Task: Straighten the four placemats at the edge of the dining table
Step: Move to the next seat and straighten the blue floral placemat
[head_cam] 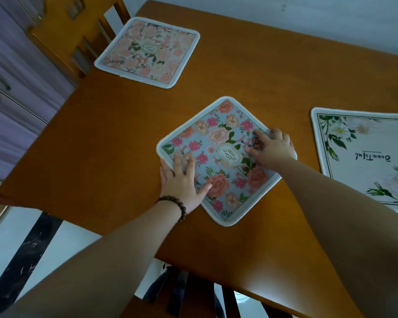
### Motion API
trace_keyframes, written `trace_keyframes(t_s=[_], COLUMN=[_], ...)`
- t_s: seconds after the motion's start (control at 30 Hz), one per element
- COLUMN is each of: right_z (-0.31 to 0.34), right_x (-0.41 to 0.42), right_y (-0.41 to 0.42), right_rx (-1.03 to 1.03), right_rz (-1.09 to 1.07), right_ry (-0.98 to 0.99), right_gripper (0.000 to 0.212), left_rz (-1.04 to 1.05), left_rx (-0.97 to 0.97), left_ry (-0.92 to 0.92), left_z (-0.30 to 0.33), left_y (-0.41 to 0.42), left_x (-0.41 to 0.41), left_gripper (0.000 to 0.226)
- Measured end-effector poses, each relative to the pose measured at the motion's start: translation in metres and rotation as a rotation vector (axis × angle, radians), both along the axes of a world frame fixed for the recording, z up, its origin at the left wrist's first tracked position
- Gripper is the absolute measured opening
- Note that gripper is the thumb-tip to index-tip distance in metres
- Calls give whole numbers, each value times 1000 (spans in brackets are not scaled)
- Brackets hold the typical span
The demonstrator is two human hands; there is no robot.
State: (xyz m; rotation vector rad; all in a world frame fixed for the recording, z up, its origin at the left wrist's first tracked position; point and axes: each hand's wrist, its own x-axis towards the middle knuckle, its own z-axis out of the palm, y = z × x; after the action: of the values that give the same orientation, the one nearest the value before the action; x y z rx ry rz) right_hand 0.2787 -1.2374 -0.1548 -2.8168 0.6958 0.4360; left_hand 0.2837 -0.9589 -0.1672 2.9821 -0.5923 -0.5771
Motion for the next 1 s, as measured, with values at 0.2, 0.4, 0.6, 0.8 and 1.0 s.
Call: trace_keyframes(t_s=[0.2, 0.4, 0.6, 0.8, 1.0], right_z=[3, 6, 10, 12, -16], right_x=[-51, -104, -121, -51, -6], right_y=[31, 109, 135, 78, 56], right_rx=[-98, -146, -89, 28, 14], right_rz=[-104, -317, -417, -249, -131], right_ry=[-58, 1, -19, -213, -62], right_gripper=[68, 65, 80, 81, 88], left_rz=[-98, -218, -152, -2, -155], left_rx=[-16, -120, -286, -279, -235], left_ry=[133, 221, 39, -147, -90], left_z=[16, 29, 22, 9, -13], left_y=[6, 9, 30, 26, -6], left_x=[45, 81, 90, 116, 121], left_gripper=[79, 47, 61, 91, 90])
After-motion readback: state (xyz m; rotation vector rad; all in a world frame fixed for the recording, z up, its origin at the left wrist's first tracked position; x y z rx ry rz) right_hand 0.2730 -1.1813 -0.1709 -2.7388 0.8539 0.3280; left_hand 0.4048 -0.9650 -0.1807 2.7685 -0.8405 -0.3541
